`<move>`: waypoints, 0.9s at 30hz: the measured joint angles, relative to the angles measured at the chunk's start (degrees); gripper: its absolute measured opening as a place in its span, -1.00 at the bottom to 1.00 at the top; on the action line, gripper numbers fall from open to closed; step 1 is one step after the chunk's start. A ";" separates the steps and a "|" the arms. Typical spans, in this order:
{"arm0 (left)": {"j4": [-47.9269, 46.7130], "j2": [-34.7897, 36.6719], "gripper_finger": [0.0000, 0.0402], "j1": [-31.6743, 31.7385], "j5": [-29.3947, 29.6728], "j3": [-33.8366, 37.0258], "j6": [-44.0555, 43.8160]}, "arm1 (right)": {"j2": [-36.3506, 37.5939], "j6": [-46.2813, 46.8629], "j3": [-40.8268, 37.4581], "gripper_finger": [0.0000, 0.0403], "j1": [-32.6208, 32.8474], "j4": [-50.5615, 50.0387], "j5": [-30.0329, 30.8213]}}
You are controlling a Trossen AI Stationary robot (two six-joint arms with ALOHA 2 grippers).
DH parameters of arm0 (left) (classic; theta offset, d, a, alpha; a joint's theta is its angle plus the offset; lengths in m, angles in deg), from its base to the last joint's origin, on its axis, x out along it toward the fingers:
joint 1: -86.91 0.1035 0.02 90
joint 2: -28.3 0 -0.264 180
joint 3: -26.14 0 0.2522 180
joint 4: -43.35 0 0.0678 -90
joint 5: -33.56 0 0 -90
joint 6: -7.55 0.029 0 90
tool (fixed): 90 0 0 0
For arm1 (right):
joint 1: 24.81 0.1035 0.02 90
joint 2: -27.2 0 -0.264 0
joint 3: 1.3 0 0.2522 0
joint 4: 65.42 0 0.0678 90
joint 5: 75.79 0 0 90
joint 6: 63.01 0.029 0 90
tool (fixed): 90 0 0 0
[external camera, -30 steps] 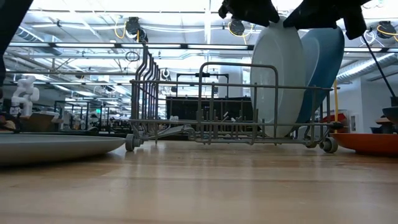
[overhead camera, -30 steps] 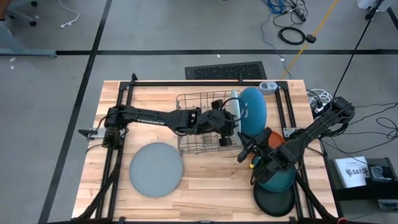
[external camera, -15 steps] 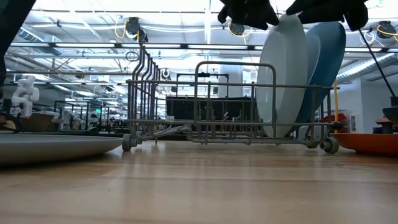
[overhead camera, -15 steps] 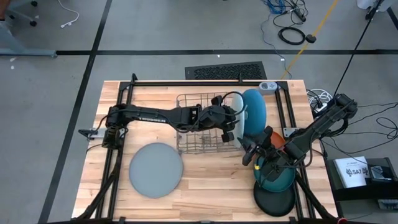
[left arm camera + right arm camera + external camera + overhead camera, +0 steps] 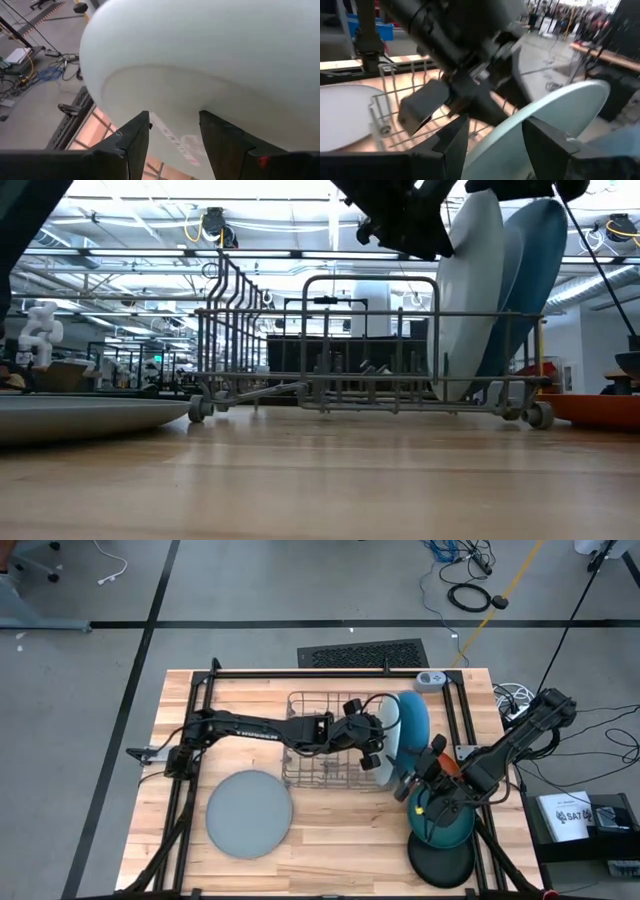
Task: Sort dishes
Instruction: Put the light blue plate into the dish rack
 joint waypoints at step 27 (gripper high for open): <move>-2.70 -0.27 -0.11 -0.32 -3.97 0.11 -2.47 | 3.33 0.03 0.11 0.38 0.07 -1.85 -4.91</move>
